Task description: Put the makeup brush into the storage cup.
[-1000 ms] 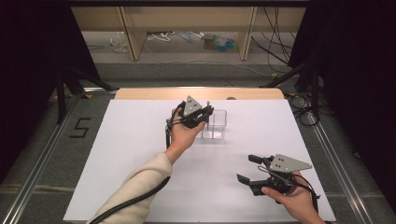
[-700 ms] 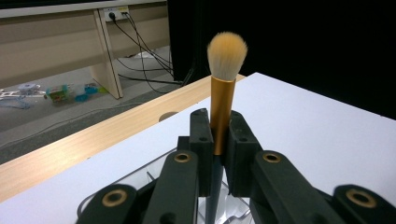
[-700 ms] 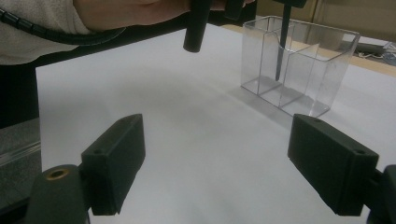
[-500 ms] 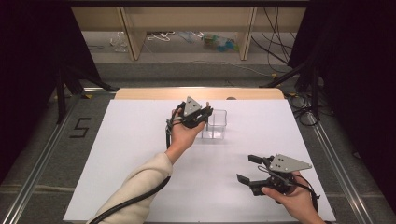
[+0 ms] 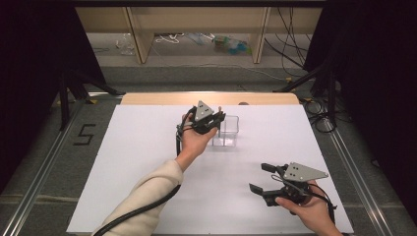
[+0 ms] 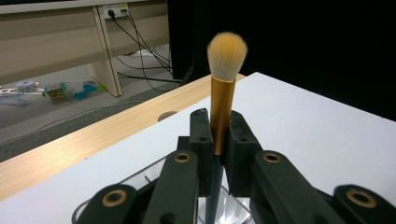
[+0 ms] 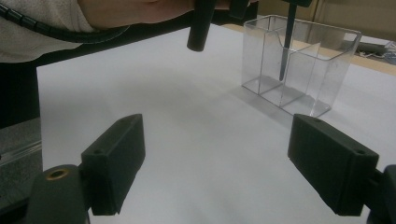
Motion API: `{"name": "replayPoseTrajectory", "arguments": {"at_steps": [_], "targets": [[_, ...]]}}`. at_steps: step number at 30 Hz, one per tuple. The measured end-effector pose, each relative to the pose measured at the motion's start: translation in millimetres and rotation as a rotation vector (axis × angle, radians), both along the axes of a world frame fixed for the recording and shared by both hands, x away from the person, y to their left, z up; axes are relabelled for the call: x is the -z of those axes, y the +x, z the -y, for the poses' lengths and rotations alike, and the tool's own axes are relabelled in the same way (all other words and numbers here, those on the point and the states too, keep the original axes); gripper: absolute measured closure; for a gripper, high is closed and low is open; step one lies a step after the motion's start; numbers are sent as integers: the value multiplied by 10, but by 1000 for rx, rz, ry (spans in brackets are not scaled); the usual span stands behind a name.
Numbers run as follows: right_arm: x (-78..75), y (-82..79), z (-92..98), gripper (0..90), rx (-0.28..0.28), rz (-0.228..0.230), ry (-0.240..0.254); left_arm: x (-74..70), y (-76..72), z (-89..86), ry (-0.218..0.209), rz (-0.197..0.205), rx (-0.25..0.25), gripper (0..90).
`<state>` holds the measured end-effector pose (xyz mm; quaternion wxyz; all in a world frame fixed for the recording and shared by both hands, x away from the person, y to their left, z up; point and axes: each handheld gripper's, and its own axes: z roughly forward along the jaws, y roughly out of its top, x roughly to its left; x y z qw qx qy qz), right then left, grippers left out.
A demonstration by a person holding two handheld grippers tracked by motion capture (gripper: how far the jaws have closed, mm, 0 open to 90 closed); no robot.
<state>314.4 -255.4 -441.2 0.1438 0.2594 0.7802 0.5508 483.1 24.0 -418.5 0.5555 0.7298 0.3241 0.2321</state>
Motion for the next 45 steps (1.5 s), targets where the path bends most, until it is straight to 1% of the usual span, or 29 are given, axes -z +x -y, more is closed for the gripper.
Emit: {"name": "replayPoseTrajectory", "arguments": {"at_steps": [3, 4, 6, 7, 8, 9, 10, 12, 13, 14, 15, 19, 20, 23, 24, 25, 29, 31, 33, 37, 38, 39, 40, 44, 45], "targets": [[0, 1, 1, 199, 2, 2, -2, -6, 1, -3, -5, -9, 2, 833], [-3, -13, -2, 199, 2, -23, -1, -7, 2, -3, -11, -15, 2, 832], [3, 1, -3, 199, 0, 3, 2, -11, 4, -11, -18, -38, 3, 827], [3, 2, -2, 199, 1, 6, -1, -14, 8, -13, -28, -51, 9, 803], [3, 0, -3, 199, -1, 4, 0, -22, 6, -20, -47, -83, 18, 742], [4, 1, -3, 198, -1, 4, -1, -29, -3, -27, -63, -108, 22, 633], [2, -1, 2, 198, 1, -1, -8, -34, -12, -32, -64, -111, 30, 519], [3, -2, 3, 198, 2, -3, -7, -53, -72, -56, -47, -113, 28, 359], [4, -2, 2, 198, 0, -7, -6, -61, -93, -74, -36, -108, 24, 288], [16, 6, -12, 198, -2, 1, 13, -70, -114, -93, -32, -108, 20, 254], [3, -4, -1, 198, 1, -11, -7, -76, -127, -105, -33, -105, 17, 224], [6, 0, -11, 198, 2, 1, -6, -128, -197, -189, -28, -89, 17, 194], [5, 0, -11, 198, 3, 1, -6, -140, -214, -211, -20, -81, 18, 191], [4, -2, -3, 198, 7, -14, -8, -165, -263, -282, -13, -74, 35, 179], [15, -2, -16, 198, 1, -24, 15, -172, -280, -309, -12, -72, 42, 177], [16, 10, -11, 198, 5, 3, 13, -176, -299, -336, -11, -72, 46, 175], [8, 3, -8, 198, 3, -10, 14, -196, -374, -436, -5, -65, 56, 168], [19, 13, -12, 198, 4, 7, 16, -207, -414, -480, -2, -65, 67, 169], [19, 16, -12, 198, 5, 6, 16, -215, -458, -517, -3, -68, 73, 167], [18, 16, -10, 198, 7, 6, 16, -227, -530, -586, 0, -57, 82, 168], [17, 13, -10, 198, 7, -1, 16, -228, -545, -600, 0, -56, 82, 168], [19, 17, -10, 198, 8, 7, 15, -228, -565, -618, -1, -54, 83, 168], [19, 17, -10, 198, 7, 7, 15, -226, -590, -639, -4, -58, 87, 168], [20, 18, -11, 198, 8, 5, 14, -225, -652, -705, 1, -48, 97, 169], [19, 18, -10, 199, 8, 7, 14, -227, -668, -718, -3, -50, 92, 169]]}}
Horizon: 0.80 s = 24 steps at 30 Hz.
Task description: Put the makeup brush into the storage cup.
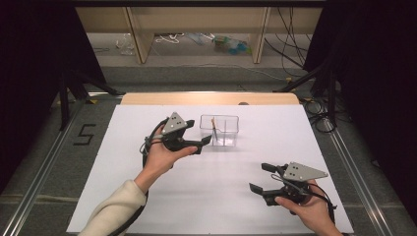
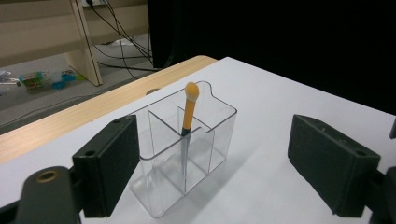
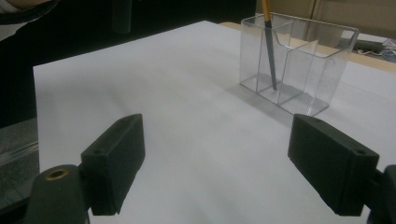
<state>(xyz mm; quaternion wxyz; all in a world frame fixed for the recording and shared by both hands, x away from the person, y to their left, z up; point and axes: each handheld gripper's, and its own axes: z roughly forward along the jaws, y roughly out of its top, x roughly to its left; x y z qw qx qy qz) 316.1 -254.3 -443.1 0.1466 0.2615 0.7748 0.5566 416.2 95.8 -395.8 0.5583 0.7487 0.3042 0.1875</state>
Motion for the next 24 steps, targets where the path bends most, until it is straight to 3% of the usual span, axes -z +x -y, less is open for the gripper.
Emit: {"name": "replayPoseTrajectory", "arguments": {"at_steps": [5, 6, 8, 9, 24], "targets": [[-1, 0, -1, 198, 0, 0, 0, 2, -58, -75, 2, 12, 1, 169], [-1, -1, -1, 199, 0, 0, 1, -52, 13, -209, 173, 188, -72, 169], [-5, -15, -4, 199, -3, -25, 4, -42, -11, -223, 161, 183, -45, 169], [-2, -1, -1, 199, 1, 2, 1, -37, -33, -240, 157, 184, -50, 169], [-1, 1, -3, 199, 3, -5, 4, 39, -220, -447, 147, 192, -48, 169]]}}
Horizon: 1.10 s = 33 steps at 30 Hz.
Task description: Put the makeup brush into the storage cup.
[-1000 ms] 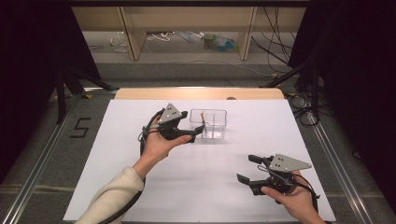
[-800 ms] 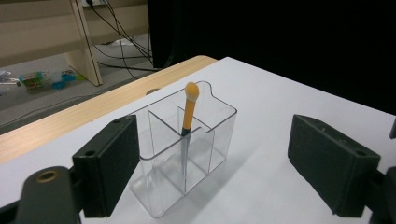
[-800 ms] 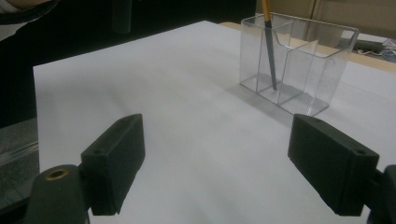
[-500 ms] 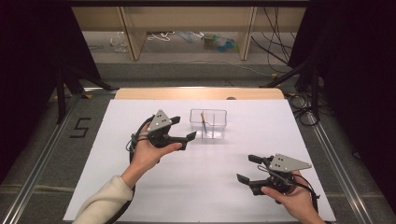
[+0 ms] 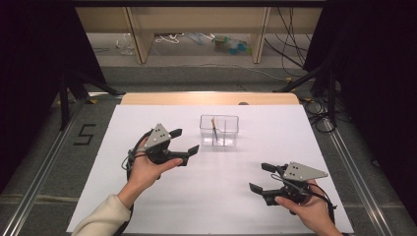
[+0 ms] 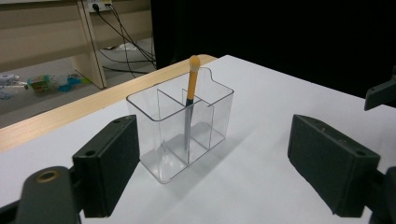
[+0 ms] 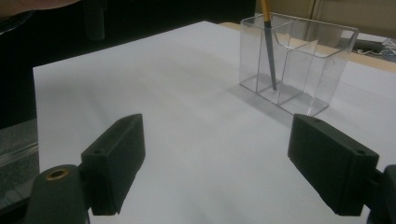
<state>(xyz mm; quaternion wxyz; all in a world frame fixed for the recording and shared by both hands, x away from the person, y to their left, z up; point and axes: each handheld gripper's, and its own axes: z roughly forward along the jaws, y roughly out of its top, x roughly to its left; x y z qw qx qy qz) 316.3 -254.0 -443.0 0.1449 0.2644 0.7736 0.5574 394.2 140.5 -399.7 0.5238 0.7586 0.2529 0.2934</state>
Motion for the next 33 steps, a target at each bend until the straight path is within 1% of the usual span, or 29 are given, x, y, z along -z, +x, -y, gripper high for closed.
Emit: {"name": "replayPoseTrajectory", "arguments": {"at_steps": [2, 3, 4, 6, 7, 8, 9, 10, 11, 12, 13, 14, 15, 16, 17, 18, 22, 25, 26, 27, 29, 30, 31, 33], "targets": [[0, 0, 0, 199, 0, -1, 0, 11, -26, -18, 1, -2, 5, 168], [0, 0, 1, 199, 0, -1, 1, 14, -42, -29, 3, 3, -11, 168], [0, 0, 1, 199, 0, 0, 1, 22, -51, -34, 1, 1, 5, 169], [0, 1, 0, 199, 1, -3, 0, 38, -75, -38, -10, 6, -8, 168], [-11, -19, 6, 199, 8, -32, -15, 45, -84, -42, -10, 8, -2, 168], [0, 0, -1, 199, 0, -2, 0, 49, -97, -48, -4, 7, 3, 168], [0, 0, -1, 199, 0, 0, 0, 59, -109, -46, -7, 4, 17, 168], [0, 0, -1, 199, 0, 0, 1, 60, -132, -64, 5, 23, -23, 168], [0, 0, 0, 199, 0, 0, 1, 66, -143, -73, 15, 33, -32, 168], [-1, -3, 2, 199, 2, -8, -3, 74, -151, -73, 12, 48, -34, 169], [-9, -7, 12, 199, 8, -15, -20, 59, -140, -98, 53, 85, -31, 169], [-8, -6, 12, 199, 8, -16, -21, 52, -128, -113, 78, 107, -10, 169], [-9, -6, 12, 199, 8, -16, -21, 71, -127, -79, 48, 87, 90, 168], [-10, -9, 11, 199, 7, -17, -18, 123, -211, -26, -49, -14, 73, 168], [-8, -8, 9, 199, 7, -14, -14, 170, -315, 48, -172, -136, 71, 168], [-9, -8, 10, 199, 7, -13, -14, 179, -336, 48, -186, -149, 74, 168], [-9, -6, 16, 199, 6, -16, -22, 191, -392, -4, -194, -135, 69, 170], [-9, -9, 10, 199, 5, -14, -14, 207, -437, -41, -196, -126, 70, 170], [-8, -9, 9, 199, 5, -17, -16, 212, -445, -59, -187, -116, 77, 170], [-10, -9, 11, 199, 5, -18, -21, 222, -466, -67, -193, -124, 71, 171], [-12, -16, 8, 199, 4, -31, -19, 241, -487, -92, -190, -122, 76, 170], [-8, -7, 7, 199, 6, -14, -17, 251, -502, -99, -194, -127, 75, 170], [-11, -15, 8, 199, 5, -31, -21, 256, -512, -112, -188, -123, 78, 170], [-8, -8, 11, 199, 7, -17, -22, 266, -538, -126, -192, -123, 80, 171]]}}
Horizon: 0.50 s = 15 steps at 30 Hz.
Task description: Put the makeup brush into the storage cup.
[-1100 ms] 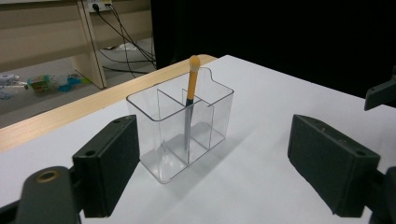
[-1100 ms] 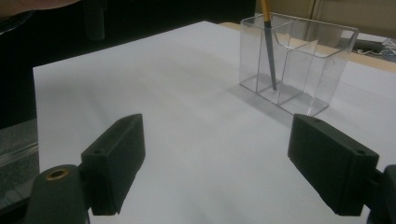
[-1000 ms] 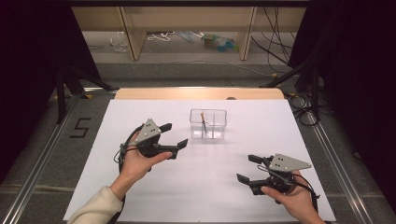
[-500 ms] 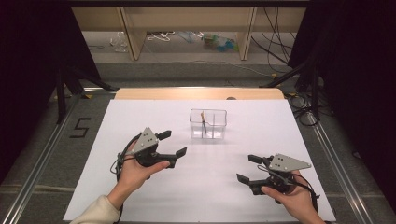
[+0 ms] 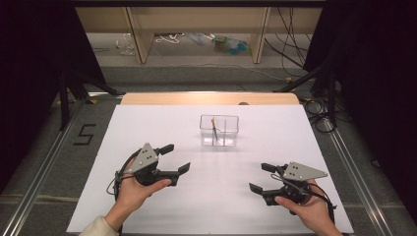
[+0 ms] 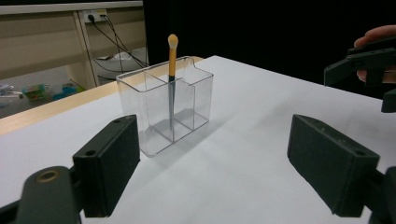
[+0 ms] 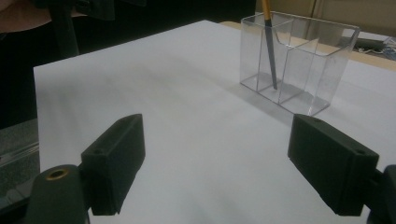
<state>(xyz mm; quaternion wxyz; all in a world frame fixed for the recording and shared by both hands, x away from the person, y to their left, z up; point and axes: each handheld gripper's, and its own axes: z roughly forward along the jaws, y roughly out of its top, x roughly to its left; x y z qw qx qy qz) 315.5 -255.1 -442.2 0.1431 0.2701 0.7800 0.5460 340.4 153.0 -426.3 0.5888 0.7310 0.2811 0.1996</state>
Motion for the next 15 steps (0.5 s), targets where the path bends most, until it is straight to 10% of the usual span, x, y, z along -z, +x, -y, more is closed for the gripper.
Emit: {"name": "replayPoseTrajectory", "arguments": {"at_steps": [15], "targets": [[-5, 0, 6, 199, 10, -10, -19, 45, -121, -264, 8, 27, -16, 175]]}}
